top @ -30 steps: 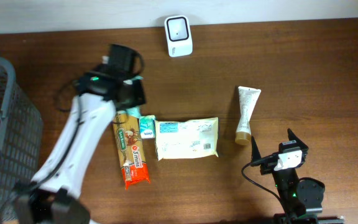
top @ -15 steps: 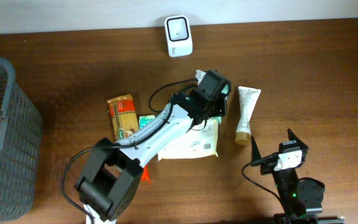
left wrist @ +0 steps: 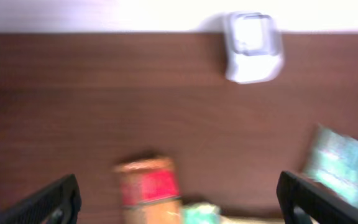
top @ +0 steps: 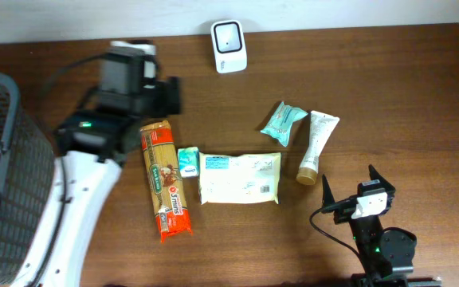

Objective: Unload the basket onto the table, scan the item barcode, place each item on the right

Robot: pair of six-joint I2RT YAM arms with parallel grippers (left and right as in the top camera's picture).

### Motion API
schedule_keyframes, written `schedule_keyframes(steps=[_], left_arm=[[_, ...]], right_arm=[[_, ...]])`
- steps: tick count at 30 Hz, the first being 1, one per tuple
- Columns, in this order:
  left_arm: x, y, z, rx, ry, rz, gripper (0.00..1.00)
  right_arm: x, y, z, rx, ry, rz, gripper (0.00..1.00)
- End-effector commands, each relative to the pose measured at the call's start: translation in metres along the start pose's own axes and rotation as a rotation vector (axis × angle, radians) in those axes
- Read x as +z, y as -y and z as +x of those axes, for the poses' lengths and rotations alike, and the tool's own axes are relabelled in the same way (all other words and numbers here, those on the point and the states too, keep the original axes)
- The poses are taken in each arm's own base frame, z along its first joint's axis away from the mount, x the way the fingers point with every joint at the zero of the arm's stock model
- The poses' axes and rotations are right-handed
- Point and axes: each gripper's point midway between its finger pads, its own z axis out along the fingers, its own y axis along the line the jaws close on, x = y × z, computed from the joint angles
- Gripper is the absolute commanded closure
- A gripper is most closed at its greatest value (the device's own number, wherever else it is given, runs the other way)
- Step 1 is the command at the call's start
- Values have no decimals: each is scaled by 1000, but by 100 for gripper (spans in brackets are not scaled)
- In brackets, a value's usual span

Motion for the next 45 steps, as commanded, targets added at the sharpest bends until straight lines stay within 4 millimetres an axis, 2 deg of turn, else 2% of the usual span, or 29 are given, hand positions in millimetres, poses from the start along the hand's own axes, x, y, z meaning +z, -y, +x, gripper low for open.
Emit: schedule_keyframes(steps=[1, 4, 6, 10, 12, 30, 32, 34, 35, 36, 38, 40, 41, 43, 45], left_arm=[[-16, -108, -7, 57, -1, -248, 1], [-23, -156, -4, 43, -19, -337, 1], [-32, -197, 2, -28, -25, -415, 1], [-46, -241, 10, -106, -30, -500, 1], [-50, -251, 13, -124, -32, -519, 1], [-51, -253, 16, -130, -40, -524, 1], [-51, -253, 16, -130, -40, -524, 1], [-51, -253, 16, -130, -40, -524, 1], [-51, -253, 16, -130, -40, -524, 1], [-51, -253, 16, -130, -40, -523, 1], [-51, -253, 16, -130, -40, -524, 1], [-51, -253, 16, -130, -40, -524, 1], [-51, -253, 16, -130, -40, -524, 1], [-51, -253, 16, -130, -40, -524, 1], [-51, -253, 16, -130, -40, -524, 1]], right_arm=[[0, -2, 2, 11, -3, -6, 1], [0, -2, 2, 11, -3, -6, 1], [0, -2, 2, 11, -3, -6, 1], [0, -2, 2, 11, -3, -6, 1], [0, -2, 2, 11, -3, -6, 1], [0, -2, 2, 11, -3, -6, 1], [0, 7, 2, 10, -3, 43, 1], [0, -2, 0, 10, 7, -6, 1], [-1, -17, -10, 30, 47, -98, 1], [-3, -19, -20, 103, 64, -118, 1], [-8, -18, -52, 118, 96, -128, 1], [-8, -15, -79, 127, 52, -137, 1], [-1, -12, -95, 139, -11, -141, 1], [13, -9, -113, 162, -135, -148, 1], [26, -10, -118, 186, -242, -176, 1]])
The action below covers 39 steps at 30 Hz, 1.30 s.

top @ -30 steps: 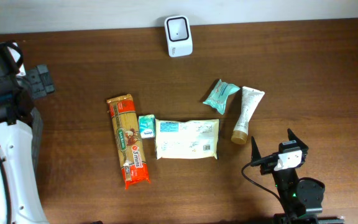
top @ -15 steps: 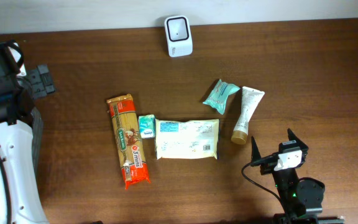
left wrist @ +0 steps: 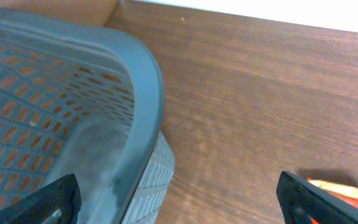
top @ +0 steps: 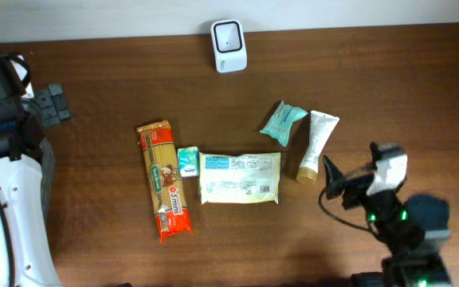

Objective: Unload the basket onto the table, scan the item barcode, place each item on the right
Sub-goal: 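Reach the right gripper to the white shampoo tube and grasp it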

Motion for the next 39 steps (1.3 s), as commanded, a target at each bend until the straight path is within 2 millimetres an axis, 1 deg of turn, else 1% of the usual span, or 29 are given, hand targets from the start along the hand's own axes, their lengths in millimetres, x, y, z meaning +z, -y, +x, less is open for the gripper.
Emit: schedule_keyframes(steps=[1, 4, 5, 6, 8, 9, 12, 13, 14, 15, 17, 18, 19, 20, 22, 23, 24, 25, 26, 27, 29, 30, 32, 33, 34, 35, 37, 38, 39], left_arm=[[-6, -4, -4, 12, 18, -8, 1], [-6, -4, -4, 12, 18, -8, 1], [-6, -4, -4, 12, 18, -8, 1], [-6, -4, -4, 12, 18, -8, 1], [-6, -4, -4, 12, 18, -8, 1], [-6, -4, -4, 12, 18, -8, 1], [-6, -4, -4, 12, 18, -7, 1], [-6, -4, -4, 12, 18, -8, 1], [-6, -4, -4, 12, 18, -8, 1], [-6, -4, -4, 12, 18, -8, 1], [-6, -4, -4, 12, 18, -8, 1], [-6, -4, -4, 12, 18, -8, 1], [-6, -4, -4, 12, 18, -8, 1], [-6, -4, -4, 12, 18, -8, 1], [-6, -4, -4, 12, 18, -8, 1], [-6, -4, -4, 12, 18, -8, 1], [-6, -4, -4, 12, 18, -8, 1], [-6, -4, -4, 12, 18, -8, 1], [-6, -4, -4, 12, 18, -8, 1], [-6, -4, -4, 12, 18, -8, 1], [-6, -4, -4, 12, 18, -8, 1], [-6, -4, -4, 12, 18, -8, 1], [-6, -4, -4, 12, 18, -7, 1], [-6, -4, -4, 12, 18, -8, 1], [-6, -4, -4, 12, 18, -8, 1], [-6, -4, -4, 12, 18, -8, 1], [-6, -4, -4, 12, 18, -8, 1], [-6, -4, -4, 12, 18, -8, 1], [-6, -4, -4, 12, 18, -8, 1]], right_arm=[[17, -6, -20, 42, -118, -59, 1], [50, -26, -5, 125, -312, -227, 2], [64, -33, 9, 164, -375, -291, 2], [74, -33, 22, 188, -424, -308, 2], [85, -56, 40, 272, -494, -481, 1], [93, -62, 51, 307, -527, -536, 9], [125, -76, 106, 445, -709, -540, 59], [132, -73, 128, 492, -782, -474, 71], [134, -67, 144, 518, -837, -409, 74], [132, -54, 161, 524, -895, -299, 73], [122, -34, 181, 485, -972, -150, 73], [110, -18, 194, 460, -1032, -47, 72], [102, -5, 201, 445, -1067, 27, 72], [92, 17, 207, 459, -1096, 143, 69], [74, 68, 204, 478, -1112, 350, 62], [66, 98, 195, 519, -1098, 440, 58], [65, 117, 185, 575, -1054, 468, 57], [70, 124, 175, 632, -1009, 442, 53], [76, 122, 168, 673, -980, 396, 51], [87, 108, 159, 734, -939, 286, 44], [95, 85, 149, 796, -916, 137, 43], [95, 81, 148, 795, -921, 108, 44], [91, 81, 154, 835, -944, 142, 55], [87, 90, 166, 874, -968, 244, 59], [81, 102, 182, 883, -989, 359, 60], [80, 107, 189, 866, -1000, 394, 61], [76, 136, 206, 779, -1017, 546, 62], [81, 142, 211, 767, -1007, 561, 64], [92, 148, 215, 761, -980, 559, 64]])
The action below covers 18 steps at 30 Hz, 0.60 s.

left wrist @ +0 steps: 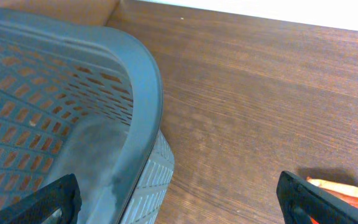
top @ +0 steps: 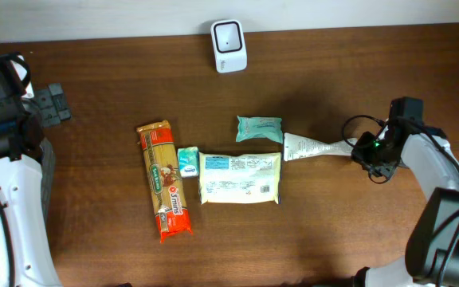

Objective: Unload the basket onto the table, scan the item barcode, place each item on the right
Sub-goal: 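Reach the right gripper to the white shampoo tube and grasp it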

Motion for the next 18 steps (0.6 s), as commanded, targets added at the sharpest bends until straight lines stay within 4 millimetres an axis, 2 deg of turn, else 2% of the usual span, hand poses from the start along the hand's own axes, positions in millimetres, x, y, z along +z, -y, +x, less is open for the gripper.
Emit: schedule_keyframes(steps=[1, 3, 4, 5, 7, 8, 10, 12, 13, 15, 17, 18], left_arm=[[-5, -4, -3, 9, 17, -9, 1], [-5, -4, -3, 9, 17, -9, 1], [-5, -4, -3, 9, 17, -9, 1], [-5, -4, -3, 9, 17, -9, 1], [-5, -4, -3, 9, 17, -9, 1], [-5, -4, -3, 9, 17, -9, 1], [-5, -4, -3, 9, 17, -9, 1], [-5, -4, -3, 9, 17, -9, 1], [-5, -4, -3, 9, 17, -9, 1], [-5, -4, -3, 9, 17, -9, 1], [-5, -4, -3, 9, 17, -9, 1], [-5, -4, -3, 9, 17, -9, 1]], right_arm=[[26, 1, -29, 3, 86, 7, 64], [27, -49, -57, -62, 171, -253, 63], [23, -60, -63, -81, 196, -312, 63], [22, -64, -62, -87, 191, -335, 62], [24, -66, -46, -135, 127, -357, 57], [23, -71, -30, -193, 67, -400, 55], [19, -78, -10, -283, 2, -472, 55], [13, -85, -8, -334, -4, -513, 55], [5, -87, -11, -387, -4, -509, 48], [-16, -92, -12, -501, -26, -501, 45], [-29, -91, -7, -591, -59, -496, 38], [-27, -83, -4, -618, -76, -447, 35]])
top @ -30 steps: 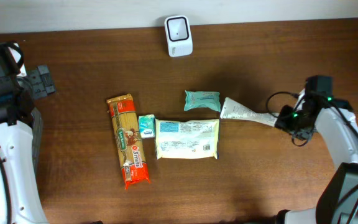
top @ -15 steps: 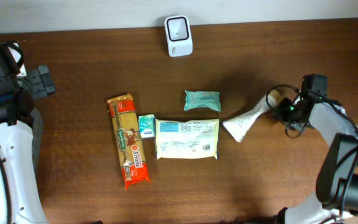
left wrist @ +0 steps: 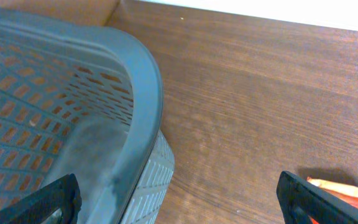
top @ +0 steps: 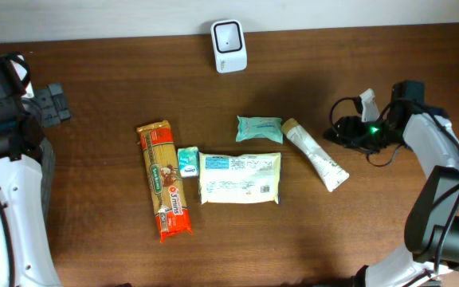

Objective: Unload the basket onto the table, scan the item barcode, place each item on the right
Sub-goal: 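Reach the right gripper to the white shampoo tube and grasp it, then lift the tube and hold it under the white barcode scanner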

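Note:
The white barcode scanner (top: pixel 229 36) stands at the table's far edge. A cream tube (top: pixel 315 154) lies diagonally on the wood, its cap toward a teal pouch (top: pixel 259 128). My right gripper (top: pixel 346 132) hovers just right of the tube, apart from it; its fingers look spread and hold nothing. A spaghetti pack (top: pixel 164 179), a small teal packet (top: pixel 187 162) and a wipes pack (top: pixel 240 177) lie in a row at the centre. My left gripper (left wrist: pixel 179 199) is open over the grey basket's rim (left wrist: pixel 148 81) at the far left, also empty.
The grey mesh basket takes up the left edge under my left arm (top: pixel 6 183). A tip of the spaghetti pack (left wrist: pixel 344 186) shows in the left wrist view. Cables trail around my right arm (top: pixel 433 151) at the right side.
The tube lay level with its flat end at my right gripper; now it lies diagonally and free of the gripper, which sits a little higher and further left. The left arm has not moved.
First my left arm was above the spaghetti pack and the right gripper near the front edge, with tube and pouch side by side. Then the left arm was over the basket. Later the pouch lay further left, the tube level at the right gripper. Now the tube lies free.

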Robot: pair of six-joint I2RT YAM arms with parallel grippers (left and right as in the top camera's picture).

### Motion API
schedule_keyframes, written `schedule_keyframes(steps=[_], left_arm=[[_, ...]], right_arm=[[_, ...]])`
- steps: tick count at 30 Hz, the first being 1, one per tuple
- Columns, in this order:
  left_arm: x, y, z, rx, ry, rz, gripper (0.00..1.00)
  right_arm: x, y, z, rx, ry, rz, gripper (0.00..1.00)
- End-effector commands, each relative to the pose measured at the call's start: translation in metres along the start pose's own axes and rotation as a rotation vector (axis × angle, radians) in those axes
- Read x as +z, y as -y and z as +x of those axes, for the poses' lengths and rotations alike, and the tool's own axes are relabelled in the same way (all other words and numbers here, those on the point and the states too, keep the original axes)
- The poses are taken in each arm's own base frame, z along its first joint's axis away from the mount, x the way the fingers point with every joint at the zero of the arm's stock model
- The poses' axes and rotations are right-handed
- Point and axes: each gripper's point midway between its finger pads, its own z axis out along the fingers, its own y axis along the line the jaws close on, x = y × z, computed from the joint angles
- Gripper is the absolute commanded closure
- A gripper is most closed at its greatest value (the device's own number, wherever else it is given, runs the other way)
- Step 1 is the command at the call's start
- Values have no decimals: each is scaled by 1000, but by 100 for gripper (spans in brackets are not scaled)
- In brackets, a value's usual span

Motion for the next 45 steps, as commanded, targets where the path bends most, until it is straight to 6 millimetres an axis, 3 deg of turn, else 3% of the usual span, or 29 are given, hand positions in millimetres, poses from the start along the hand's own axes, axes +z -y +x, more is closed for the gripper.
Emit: schedule_keyframes(steps=[1, 4, 7, 9, 12, 14, 17, 21, 22, 23, 24, 27, 32, 34, 37, 38, 40, 43, 44, 45], left_arm=[[-5, -4, -3, 9, 16, -8, 1], [-5, -4, -3, 9, 16, -8, 1], [-5, -4, -3, 10, 15, -8, 1], [-5, -4, -3, 9, 16, -8, 1], [-5, -4, -3, 9, 16, -8, 1], [-5, -4, -3, 9, 16, -8, 1], [-5, -4, -3, 9, 16, -8, 1], [-5, -4, -3, 9, 16, -8, 1], [-5, -4, -3, 10, 15, -8, 1], [-5, -4, -3, 10, 15, -8, 1], [-5, -4, -3, 9, 16, -8, 1], [-5, -4, -3, 10, 15, -8, 1], [-5, -4, -3, 9, 16, -8, 1], [-5, -4, -3, 9, 16, -8, 1], [-5, -4, -3, 9, 16, -8, 1], [-5, -4, -3, 10, 15, -8, 1], [-5, -4, -3, 9, 16, -8, 1], [-5, -4, -3, 10, 15, -8, 1], [-5, -4, -3, 9, 16, -8, 1], [-5, -4, -3, 10, 15, -8, 1]], right_arm=[[-7, 8, 5, -119, -43, 67, 34], [-4, 5, 15, -205, -90, 71, 28], [23, -15, 35, -413, -239, 195, 0], [39, -25, 47, -497, -311, 258, 1], [42, -8, 51, -461, -345, 278, 1], [32, 7, 45, -384, -309, 256, 1], [29, 13, 48, -334, -290, 211, 14], [40, 12, 63, -316, -296, 157, 19], [42, 13, 66, -313, -300, 152, 22], [43, 8, 66, -308, -292, 121, 32], [44, 4, 66, -304, -287, 101, 34], [45, 4, 64, -264, -275, 107, 95], [46, 0, 62, -257, -263, 87, 96], [49, -10, 53, -272, -218, 27, 54], [54, -8, 53, -267, -220, 15, 54], [58, -5, 55, -259, -233, 13, 54], [72, 5, 62, -233, -269, 8, 66], [74, 7, 63, -189, -275, 8, 96], [73, -2, 59, -176, -258, -39, 96], [65, -24, 47, -166, -212, -151, 96]])
